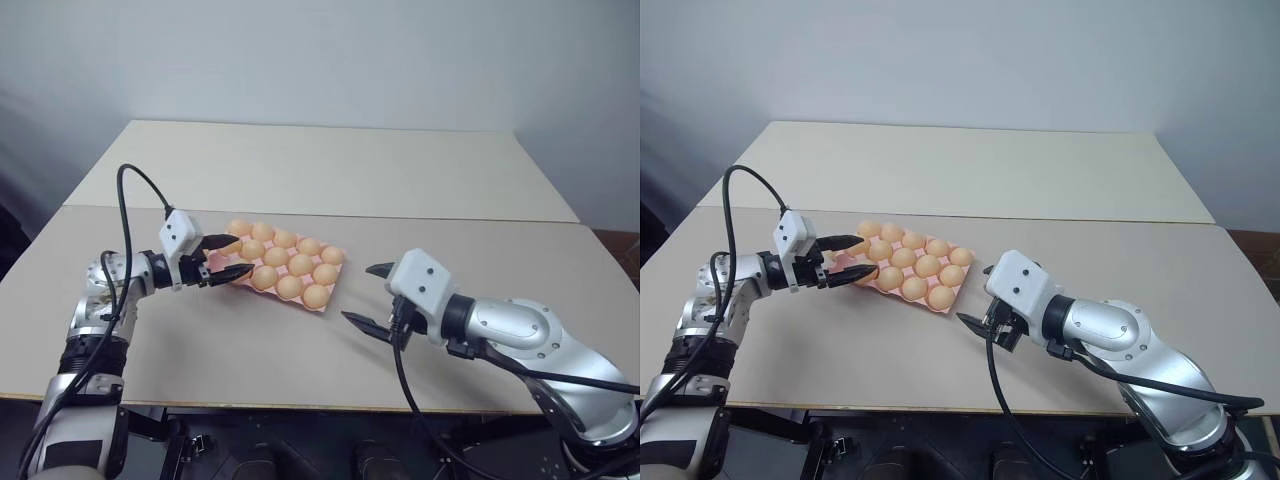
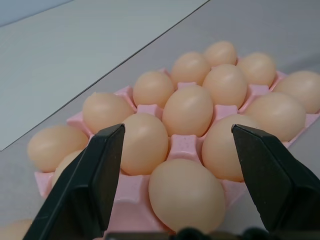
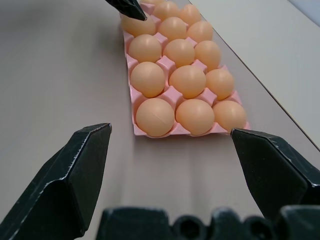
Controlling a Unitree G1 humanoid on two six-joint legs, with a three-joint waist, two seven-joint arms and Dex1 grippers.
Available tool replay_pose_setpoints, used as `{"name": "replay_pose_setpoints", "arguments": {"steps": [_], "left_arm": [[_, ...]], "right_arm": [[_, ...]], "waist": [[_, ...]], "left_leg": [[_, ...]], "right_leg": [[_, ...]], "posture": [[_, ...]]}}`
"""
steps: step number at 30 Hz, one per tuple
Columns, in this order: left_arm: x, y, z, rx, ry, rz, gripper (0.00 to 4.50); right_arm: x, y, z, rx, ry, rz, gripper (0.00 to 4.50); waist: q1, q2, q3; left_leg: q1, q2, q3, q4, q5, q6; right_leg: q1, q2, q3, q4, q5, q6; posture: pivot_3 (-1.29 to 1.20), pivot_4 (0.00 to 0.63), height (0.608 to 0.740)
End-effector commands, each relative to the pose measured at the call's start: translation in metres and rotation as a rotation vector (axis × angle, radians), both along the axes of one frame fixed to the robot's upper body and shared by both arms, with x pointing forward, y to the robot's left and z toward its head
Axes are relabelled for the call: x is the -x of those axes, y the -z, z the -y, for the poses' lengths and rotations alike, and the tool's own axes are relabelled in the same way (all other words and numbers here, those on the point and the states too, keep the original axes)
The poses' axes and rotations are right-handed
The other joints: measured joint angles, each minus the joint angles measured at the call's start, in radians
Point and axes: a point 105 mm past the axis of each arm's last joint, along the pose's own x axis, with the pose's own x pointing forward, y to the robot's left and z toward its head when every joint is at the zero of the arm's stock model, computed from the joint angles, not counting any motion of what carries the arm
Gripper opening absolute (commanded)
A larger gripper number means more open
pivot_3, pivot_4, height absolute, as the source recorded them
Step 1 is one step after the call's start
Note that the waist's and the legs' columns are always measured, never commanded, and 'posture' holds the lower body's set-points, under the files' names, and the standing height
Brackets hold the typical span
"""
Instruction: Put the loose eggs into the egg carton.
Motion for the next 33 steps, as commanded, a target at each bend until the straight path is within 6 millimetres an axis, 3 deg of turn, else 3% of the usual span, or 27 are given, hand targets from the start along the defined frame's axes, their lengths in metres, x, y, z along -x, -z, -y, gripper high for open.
{"name": "replay_pose_setpoints", "arguments": {"steps": [1, 9, 15, 21, 25, 29, 33], "left_arm": [[0.008, -0.022, -0.025, -0.016, -0.066, 0.074, 3.69], [0.041, -0.025, -0.078, -0.125, -0.251, 0.073, 3.69], [0.066, -0.014, -0.092, -0.124, -0.342, 0.03, 3.69], [0.068, -0.014, -0.095, -0.104, -0.414, 0.056, 3.69], [0.061, -0.011, -0.116, -0.158, -0.525, 0.08, 3.69], [0.045, -0.008, -0.135, -0.167, -0.58, 0.08, 3.69], [0.03, -0.011, -0.133, -0.072, -0.502, 0.063, 3.86]], "right_arm": [[0.002, -0.01, -0.001, 0.005, -0.015, 0.054, 4.5], [0.004, -0.014, 0.001, -0.012, -0.046, 0.041, 4.5], [0.002, -0.014, -0.002, -0.01, -0.072, 0.032, 4.5], [0.0, -0.012, -0.003, 0.005, -0.094, 0.027, 4.5], [0.0, -0.012, -0.003, 0.009, -0.098, 0.03, 4.5], [-0.001, -0.011, -0.005, 0.007, -0.104, 0.028, 4.5], [-0.002, -0.012, -0.005, 0.014, -0.106, 0.033, 4.5]], "waist": [[-0.003, 0.0, 0.0], [-0.012, 0.0, 0.0], [-0.013, 0.0, 0.0], [-0.007, 0.0, 0.0], [-0.008, 0.0, 0.0], [-0.007, 0.0, 0.0], [0.003, 0.0, 0.0]], "left_leg": [[0.0, 0.0, 0.0, 0.0, 0.0, 0.0], [0.0, 0.0, 0.0, 0.0, 0.0, 0.0], [0.001, 0.001, 0.0, 0.0, 0.0, 0.0], [0.001, 0.001, 0.0, -0.001, 0.0, 0.0], [0.001, 0.001, 0.0, -0.001, 0.0, 0.0], [0.001, 0.001, 0.0, -0.001, 0.0, 0.0], [0.0, 0.0, 0.001, -0.001, 0.0, 0.0]], "right_leg": [[0.0, 0.0, 0.0, 0.0, 0.0, 0.0], [0.0, 0.0, 0.0, 0.0, 0.0, 0.0], [0.0, 0.0, 0.0, 0.0, 0.0, 0.0], [0.0, 0.0, 0.0, 0.0, 0.0, 0.0], [0.0, 0.0, 0.0, 0.0, 0.0, 0.0], [0.0, 0.0, 0.0, 0.0, 0.0, 0.0], [0.0, 0.0, -0.001, 0.0, 0.0, 0.0]], "posture": [[0.0, 0.15, 0.74], [0.0, 0.15, 0.74], [0.0, 0.15, 0.74], [0.0, 0.15, 0.74], [0.0, 0.15, 0.74], [0.0, 0.15, 0.74], [0.0, 0.15, 0.74]]}}
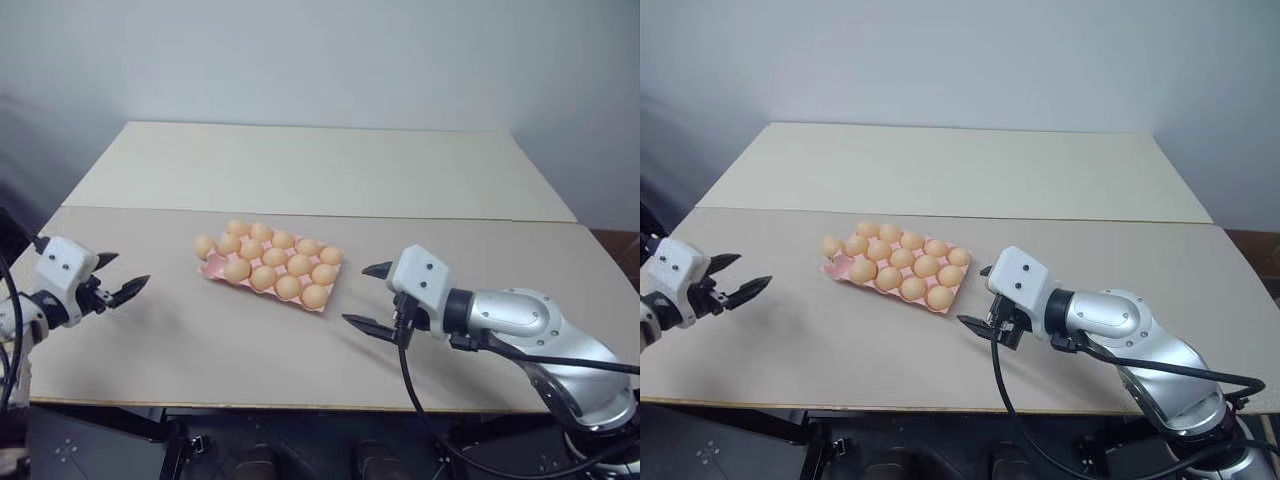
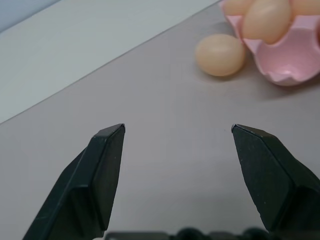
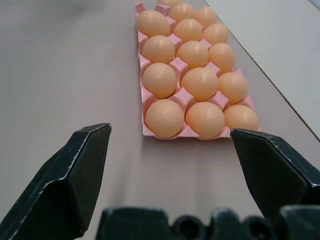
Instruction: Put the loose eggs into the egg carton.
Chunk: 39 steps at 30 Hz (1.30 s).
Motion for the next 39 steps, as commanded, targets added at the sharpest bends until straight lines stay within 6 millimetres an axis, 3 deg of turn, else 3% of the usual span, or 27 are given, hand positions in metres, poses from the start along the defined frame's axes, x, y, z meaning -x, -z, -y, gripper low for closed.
{"name": "replay_pose_setpoints", "arguments": {"steps": [1, 3, 9, 14, 18, 27, 39], "left_arm": [[-0.006, -0.008, 0.005, 0.039, 0.109, 0.009, 4.05], [-0.01, -0.005, 0.007, 0.04, 0.155, -0.012, 4.48], [-0.034, 0.008, 0.005, -0.024, 0.123, -0.072, 4.48], [-0.053, 0.013, 0.025, -0.013, 0.158, -0.094, 4.48], [-0.059, 0.019, 0.04, -0.018, 0.217, -0.134, 4.48], [-0.075, 0.03, 0.056, -0.072, 0.176, -0.145, 4.48], [-0.092, 0.026, 0.074, -0.047, 0.129, -0.076, 4.48]], "right_arm": [[0.002, -0.01, -0.003, -0.001, -0.023, 0.058, 4.5], [0.002, -0.01, -0.002, 0.002, -0.018, 0.059, 4.5], [0.005, -0.01, 0.001, 0.007, -0.001, 0.061, 4.5], [0.007, -0.008, 0.0, 0.001, 0.006, 0.057, 4.5], [0.01, -0.007, -0.002, 0.0, 0.009, 0.055, 4.5], [0.012, -0.008, -0.002, 0.001, 0.019, 0.051, 4.5], [0.011, -0.008, -0.003, 0.004, 0.026, 0.054, 4.5]], "waist": [[0.003, 0.0, 0.0], [0.005, 0.0, 0.0], [0.005, 0.0, 0.0], [0.006, 0.0, 0.0], [0.002, -0.001, 0.0], [0.004, -0.001, 0.0], [0.007, -0.001, 0.0]], "left_leg": [[0.0, 0.0, 0.0, 0.0, 0.0, 0.0], [0.0, 0.0, 0.0, 0.0, 0.0, 0.0], [0.0, 0.0, 0.0, 0.001, 0.0, 0.0], [-0.001, 0.0, 0.0, 0.001, 0.0, 0.0], [-0.001, 0.0, 0.0, 0.001, 0.0, 0.0], [-0.001, 0.0, 0.0, 0.001, 0.0, 0.0], [-0.001, -0.001, -0.001, 0.001, 0.0, 0.0]], "right_leg": [[0.0, 0.0, 0.0, 0.0, 0.0, 0.0], [0.0, 0.0, 0.0, 0.0, 0.0, 0.0], [0.0, 0.0, 0.0, 0.0, 0.0, 0.0], [0.0, 0.0, 0.0, 0.0, 0.0, 0.0], [0.0, 0.0, 0.0, 0.0, 0.0, 0.0], [0.0, 0.0, 0.0, 0.0, 0.0, 0.0], [0.0, 0.0, 0.0, 0.001, 0.0, 0.0]], "posture": [[0.0, 0.15, 0.74], [0.0, 0.15, 0.74], [0.0, 0.15, 0.74], [0.0, 0.15, 0.74], [0.0, 0.15, 0.74], [0.0, 0.15, 0.74], [0.0, 0.15, 0.74]]}}
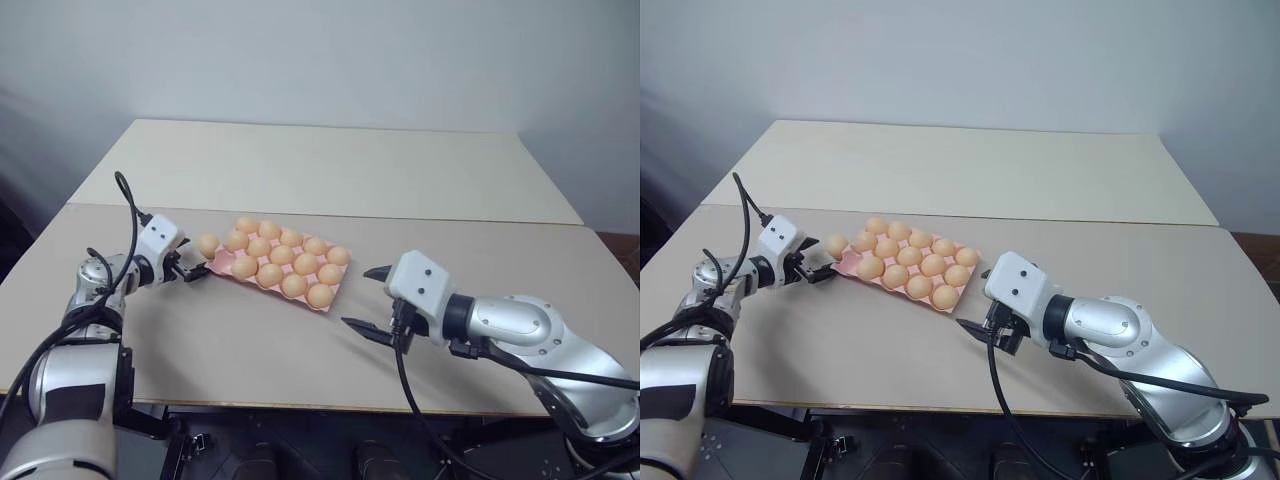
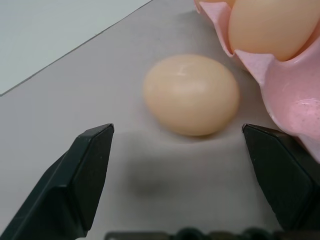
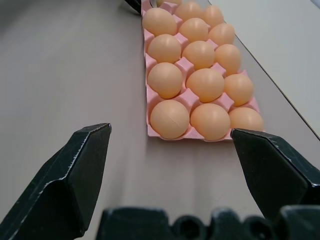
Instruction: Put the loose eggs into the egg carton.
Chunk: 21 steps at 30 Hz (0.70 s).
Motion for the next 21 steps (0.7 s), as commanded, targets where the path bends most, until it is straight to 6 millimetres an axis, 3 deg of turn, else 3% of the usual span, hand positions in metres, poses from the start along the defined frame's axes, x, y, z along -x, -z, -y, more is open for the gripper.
{"name": "replay_pose_setpoints", "arguments": {"steps": [1, 21], "left_arm": [[-0.007, -0.016, 0.005, 0.011, 0.003, 0.066, 4.48], [-0.021, -0.015, 0.022, 0.063, -0.069, 0.108, 4.48]], "right_arm": [[0.004, -0.01, -0.003, -0.01, -0.011, 0.051, 4.5], [0.004, -0.005, -0.004, -0.014, 0.004, 0.038, 4.5]], "waist": [[0.0, 0.0, 0.0], [0.0, 0.0, 0.0]], "left_leg": [[0.0, 0.0, 0.0, 0.0, 0.0, 0.0], [0.0, 0.0, 0.0, 0.0, 0.0, 0.0]], "right_leg": [[0.0, 0.0, 0.0, 0.0, 0.0, 0.0], [0.0, 0.0, 0.0, 0.0, 0.0, 0.0]], "posture": [[0.0, 0.15, 0.74], [0.0, 0.15, 0.74]]}}
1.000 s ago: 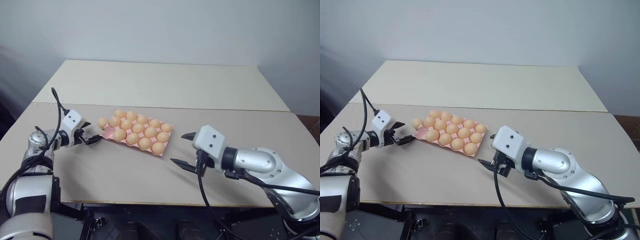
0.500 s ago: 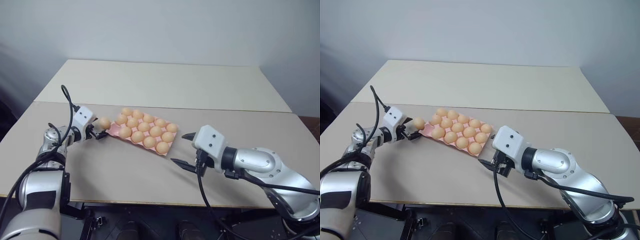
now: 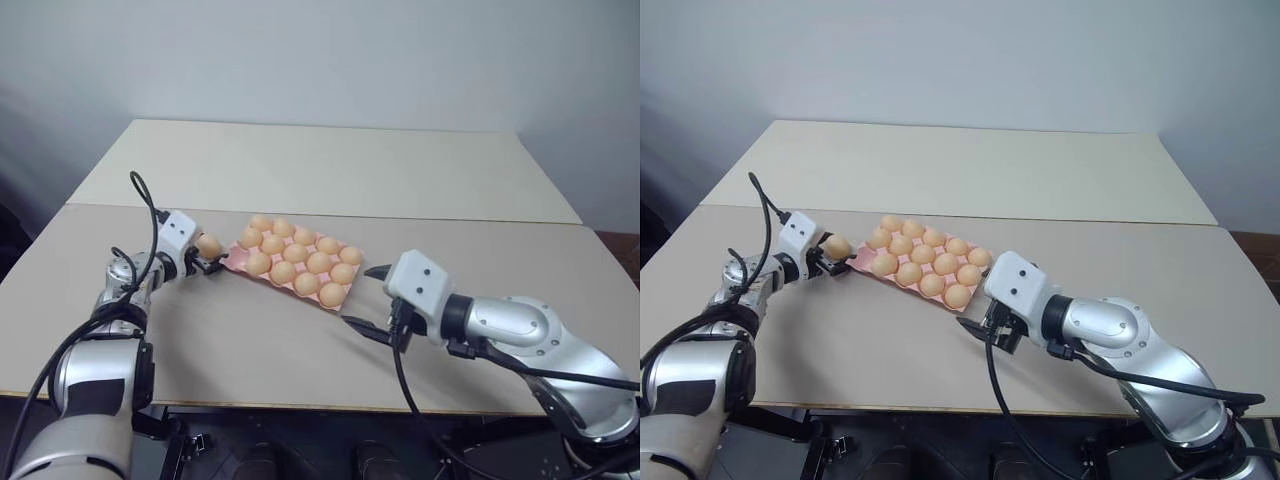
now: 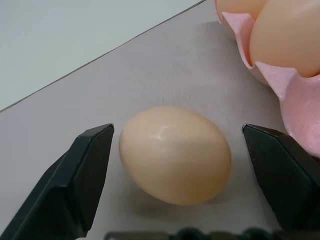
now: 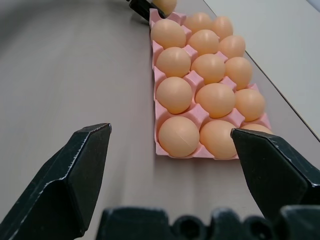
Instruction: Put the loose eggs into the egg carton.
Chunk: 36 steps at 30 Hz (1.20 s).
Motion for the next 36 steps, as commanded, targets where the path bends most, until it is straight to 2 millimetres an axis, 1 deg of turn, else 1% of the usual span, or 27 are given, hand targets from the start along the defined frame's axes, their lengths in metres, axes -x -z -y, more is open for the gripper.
{"name": "replay_pose_setpoints", "arguments": {"steps": [1, 4, 7, 12, 13, 19, 24, 27, 29, 32, 36], "left_arm": [[-0.007, -0.018, 0.002, 0.007, -0.023, 0.063, 4.48], [-0.008, -0.018, 0.003, 0.007, -0.024, 0.062, 4.48], [-0.009, -0.017, 0.003, 0.011, -0.03, 0.058, 3.95], [-0.008, -0.013, 0.003, 0.001, -0.031, 0.043, 2.4], [-0.008, -0.012, 0.003, -0.009, -0.033, 0.043, 2.25], [-0.006, -0.011, -0.005, -0.049, -0.049, 0.044, 2.22], [0.001, -0.017, -0.027, -0.098, -0.082, 0.067, 2.22], [0.007, -0.02, -0.036, -0.12, -0.066, 0.076, 2.22], [0.011, -0.026, -0.042, -0.119, -0.056, 0.088, 2.22], [0.014, -0.04, -0.043, -0.021, -0.017, 0.109, 2.22], [0.027, -0.056, -0.026, 0.21, 0.194, 0.096, 2.22]], "right_arm": [[0.005, -0.006, -0.002, -0.006, -0.007, 0.037, 4.5], [0.005, -0.005, -0.001, -0.004, 0.0, 0.035, 4.5], [0.005, -0.004, 0.0, -0.005, 0.007, 0.035, 4.5], [0.005, -0.004, 0.001, -0.007, 0.019, 0.035, 4.5], [0.005, -0.004, 0.001, -0.007, 0.021, 0.035, 4.5], [0.005, -0.003, 0.001, -0.009, 0.028, 0.038, 4.5], [0.005, -0.004, 0.001, -0.012, 0.031, 0.041, 4.5], [0.004, -0.004, 0.001, -0.014, 0.028, 0.039, 4.5], [0.004, -0.004, 0.0, -0.014, 0.026, 0.04, 4.5], [0.003, -0.005, 0.0, -0.016, 0.023, 0.045, 4.5], [0.002, -0.006, -0.001, -0.02, 0.02, 0.048, 4.5]], "waist": [[0.0, 0.0, 0.0], [0.0, 0.0, 0.0], [0.0, 0.0, 0.0], [-0.001, 0.0, 0.0], [-0.001, 0.0, 0.0], [-0.001, 0.0, 0.0], [-0.008, 0.0, 0.0], [-0.008, 0.0, 0.0], [-0.005, 0.0, 0.0], [-0.001, 0.0, 0.0], [0.001, 0.0, 0.0]], "left_leg": [[0.0, 0.0, 0.0, 0.0, 0.0, 0.0], [0.0, 0.0, 0.0, 0.0, 0.0, 0.0], [0.0, 0.0, 0.0, 0.0, 0.0, 0.0], [0.0, 0.0, 0.0, 0.0, 0.0, 0.0], [0.0, 0.0, 0.0, 0.0, 0.0, 0.0], [0.001, 0.0, 0.0, 0.0, 0.0, 0.0], [0.0, 0.0, 0.0, 0.0, 0.0, 0.0], [0.0, 0.0, 0.0, 0.0, 0.0, 0.0], [0.0, 0.0, 0.0, 0.0, 0.0, 0.0], [0.0, 0.0, 0.0, 0.0, 0.0, 0.0], [0.0, 0.0, 0.0, 0.0, 0.0, 0.0]], "right_leg": [[0.0, 0.0, 0.0, 0.0, 0.0, 0.0], [0.0, 0.0, 0.0, 0.0, 0.0, 0.0], [0.0, 0.0, 0.0, 0.0, 0.0, 0.0], [0.0, 0.0, 0.0, 0.0, 0.0, 0.0], [0.0, 0.0, 0.0, 0.0, 0.0, 0.0], [0.0, 0.0, 0.0, 0.0, 0.0, 0.0], [0.0, 0.0, 0.0, 0.0, 0.0, 0.0], [0.0, 0.0, 0.0, 0.0, 0.0, 0.0], [0.0, 0.0, 0.0, 0.0, 0.0, 0.0], [0.0, 0.0, 0.0, 0.0, 0.0, 0.0], [0.0, 0.0, 0.0, 0.0, 0.0, 0.0]], "posture": [[0.0, 0.15, 0.74], [0.0, 0.15, 0.74], [0.0, 0.15, 0.74], [0.0, 0.15, 0.74], [0.0, 0.15, 0.74], [0.0, 0.15, 0.74], [0.0, 0.15, 0.74], [0.0, 0.15, 0.74], [0.0, 0.15, 0.74], [0.0, 0.15, 0.74], [0.0, 0.15, 0.74]]}}
